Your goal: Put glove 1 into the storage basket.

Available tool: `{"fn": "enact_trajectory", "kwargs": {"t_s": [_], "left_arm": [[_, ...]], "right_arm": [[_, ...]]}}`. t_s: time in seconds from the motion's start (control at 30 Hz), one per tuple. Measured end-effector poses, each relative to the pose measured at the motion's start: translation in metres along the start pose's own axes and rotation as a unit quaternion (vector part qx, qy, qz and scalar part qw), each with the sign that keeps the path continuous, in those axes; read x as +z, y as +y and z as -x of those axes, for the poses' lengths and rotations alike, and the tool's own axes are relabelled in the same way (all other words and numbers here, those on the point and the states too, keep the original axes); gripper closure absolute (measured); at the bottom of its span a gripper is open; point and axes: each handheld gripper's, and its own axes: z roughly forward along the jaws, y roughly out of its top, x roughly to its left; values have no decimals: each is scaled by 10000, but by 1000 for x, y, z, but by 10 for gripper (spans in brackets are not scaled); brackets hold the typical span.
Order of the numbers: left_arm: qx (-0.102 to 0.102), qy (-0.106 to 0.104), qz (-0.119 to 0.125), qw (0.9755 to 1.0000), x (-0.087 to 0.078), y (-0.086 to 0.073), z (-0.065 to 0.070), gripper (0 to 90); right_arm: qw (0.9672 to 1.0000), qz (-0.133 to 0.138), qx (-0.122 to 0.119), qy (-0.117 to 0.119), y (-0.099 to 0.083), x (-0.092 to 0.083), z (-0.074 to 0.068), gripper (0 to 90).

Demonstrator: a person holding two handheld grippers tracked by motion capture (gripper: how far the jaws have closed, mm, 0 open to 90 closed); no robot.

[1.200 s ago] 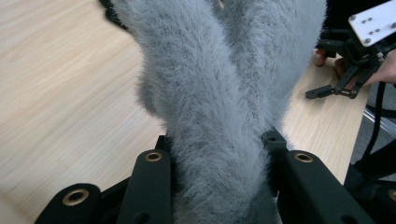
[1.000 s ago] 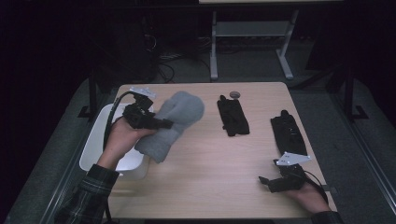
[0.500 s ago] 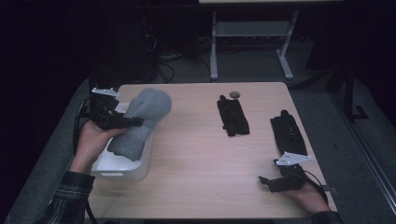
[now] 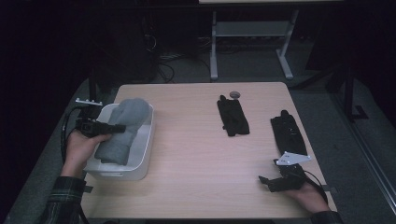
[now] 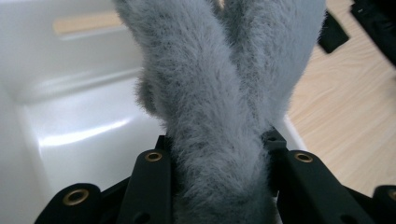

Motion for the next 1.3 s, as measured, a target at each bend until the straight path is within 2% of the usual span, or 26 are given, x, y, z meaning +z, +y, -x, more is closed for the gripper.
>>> {"fn": "enact_trajectory", "kwargs": {"t_s": [0.17,0.4,0.6,0.73,0.8,0.87,1.0,1.1,1.3], "left_arm": [[-238,4,-234,9994,23,-5,-14,646],[-489,34,-575,9971,48,-9,-26,632],[-463,291,-828,9951,61,-14,-32,534],[-390,419,-784,9953,61,-13,-31,422],[-276,490,-679,9961,59,-13,-30,355],[-270,529,-534,9968,55,-13,-29,317],[-87,583,-316,9978,42,-9,-25,278],[10,537,-198,9984,35,-6,-20,273],[351,379,130,9986,21,4,5,268]], "right_arm": [[10000,0,5,0,0,0,0,89],[10000,0,4,-1,0,0,0,89],[10000,0,6,1,0,0,0,89],[10000,-1,6,1,0,0,0,89],[10000,-2,7,0,0,0,0,89],[10000,-2,7,0,0,0,0,89],[10000,-2,7,0,0,0,0,89],[10000,-2,8,0,0,0,0,89],[10000,-2,7,-1,0,0,0,89]]}}
